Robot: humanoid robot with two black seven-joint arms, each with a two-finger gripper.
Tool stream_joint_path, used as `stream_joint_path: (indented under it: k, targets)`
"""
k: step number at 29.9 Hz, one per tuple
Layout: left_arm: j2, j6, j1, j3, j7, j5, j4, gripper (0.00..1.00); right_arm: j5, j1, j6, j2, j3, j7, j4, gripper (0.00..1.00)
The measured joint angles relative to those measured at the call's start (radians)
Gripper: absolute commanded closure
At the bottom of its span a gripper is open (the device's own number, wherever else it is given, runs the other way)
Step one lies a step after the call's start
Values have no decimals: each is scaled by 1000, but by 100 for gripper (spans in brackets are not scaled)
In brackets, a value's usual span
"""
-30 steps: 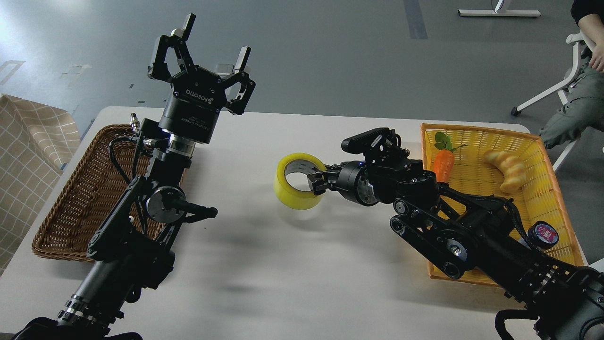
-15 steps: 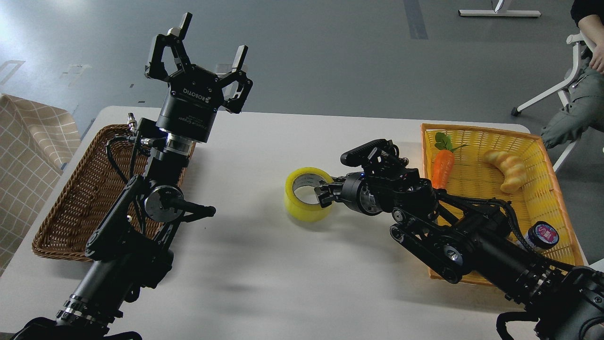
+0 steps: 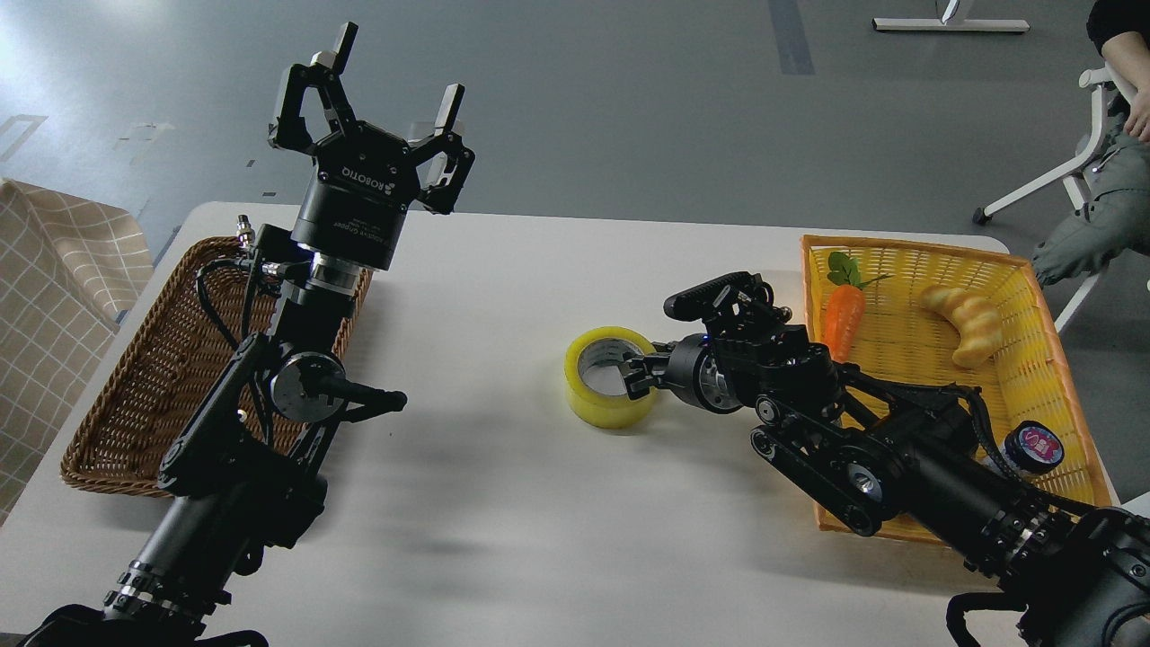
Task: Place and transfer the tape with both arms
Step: 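Set the tape roll down on the table and open the right gripper, then withdraw the right arm up and away from the tape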
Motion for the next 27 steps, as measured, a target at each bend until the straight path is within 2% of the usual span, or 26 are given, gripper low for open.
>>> stream_joint_path:
  k: [2,4,9,14,20,27]
  targets:
    - [0,0,0,1,0,0,0,2,6,0,0,0,6,0,-2,8]
    - [0,0,0,1,1,0,0,2,18,-1,-10,0,8,0,-3,6]
    - [0,0,1,1,1,0,0,2,112,-2,-107,0,18,1,3,4]
    - [1,0,1,3,1,1,0,2,141,12,-154,0,148,-1,45,1]
    - [19,0,-2,7,4,6,0,2,226,38,-130,0,358,-5,151,1]
    - [56,0,-6,13,18,11,0,2,553,51,-27,-27,449,1,346,1]
